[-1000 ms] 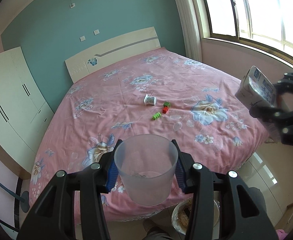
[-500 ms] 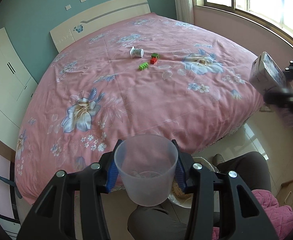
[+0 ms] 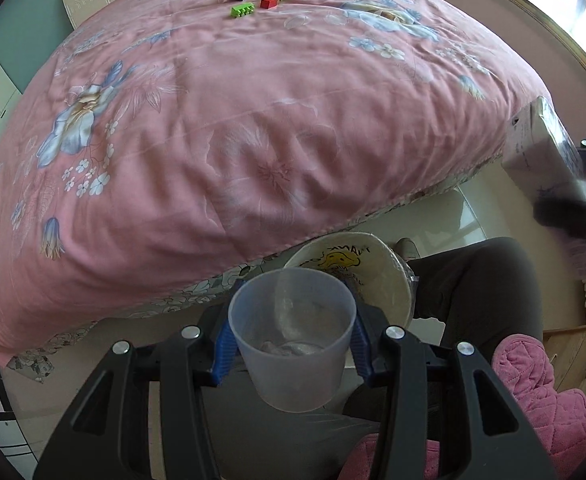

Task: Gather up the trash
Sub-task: 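Carry the clear cup and milk carton over the trash bin with both tools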

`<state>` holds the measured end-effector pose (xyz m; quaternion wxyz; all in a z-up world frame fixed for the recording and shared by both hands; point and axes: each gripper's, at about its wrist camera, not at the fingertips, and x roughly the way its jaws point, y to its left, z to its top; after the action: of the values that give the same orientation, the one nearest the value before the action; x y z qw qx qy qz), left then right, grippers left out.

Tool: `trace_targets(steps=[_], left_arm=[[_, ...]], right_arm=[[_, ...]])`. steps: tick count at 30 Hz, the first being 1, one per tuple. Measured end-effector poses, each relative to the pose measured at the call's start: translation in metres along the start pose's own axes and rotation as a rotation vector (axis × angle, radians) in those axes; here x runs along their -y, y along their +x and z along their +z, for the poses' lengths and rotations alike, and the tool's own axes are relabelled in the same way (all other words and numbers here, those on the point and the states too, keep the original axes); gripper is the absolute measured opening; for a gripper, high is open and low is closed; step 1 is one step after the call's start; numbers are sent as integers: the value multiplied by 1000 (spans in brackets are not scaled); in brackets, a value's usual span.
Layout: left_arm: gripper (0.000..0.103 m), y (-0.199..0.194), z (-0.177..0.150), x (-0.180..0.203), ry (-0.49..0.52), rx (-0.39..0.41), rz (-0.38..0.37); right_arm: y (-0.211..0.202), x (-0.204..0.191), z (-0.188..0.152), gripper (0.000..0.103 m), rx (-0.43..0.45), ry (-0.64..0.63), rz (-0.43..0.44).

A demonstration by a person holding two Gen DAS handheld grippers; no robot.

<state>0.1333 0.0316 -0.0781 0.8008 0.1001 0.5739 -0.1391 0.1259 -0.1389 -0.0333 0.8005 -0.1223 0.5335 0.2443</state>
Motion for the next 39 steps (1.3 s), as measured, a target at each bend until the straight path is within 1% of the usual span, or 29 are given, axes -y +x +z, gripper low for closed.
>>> trace_targets(steps=[8,14,17,28,39], left_arm=[[49,54,-10,10,-17,-96,-61],[49,90,-12,15,-34,-153,-100],[49,109,-16,17,-45,-195,-121],[49,165,-27,19,-97,-294,-164],[49,216,-33,21,-154,-374,-182]], right_arm=[[57,1,-18,47,-97,55,79],[99,3,-32,47,-166,100,124],[119,6,-38,47,-203,123,137],[184,13,-55,47,-313,199,185],[245,15,-69,47,-396,297,236]])
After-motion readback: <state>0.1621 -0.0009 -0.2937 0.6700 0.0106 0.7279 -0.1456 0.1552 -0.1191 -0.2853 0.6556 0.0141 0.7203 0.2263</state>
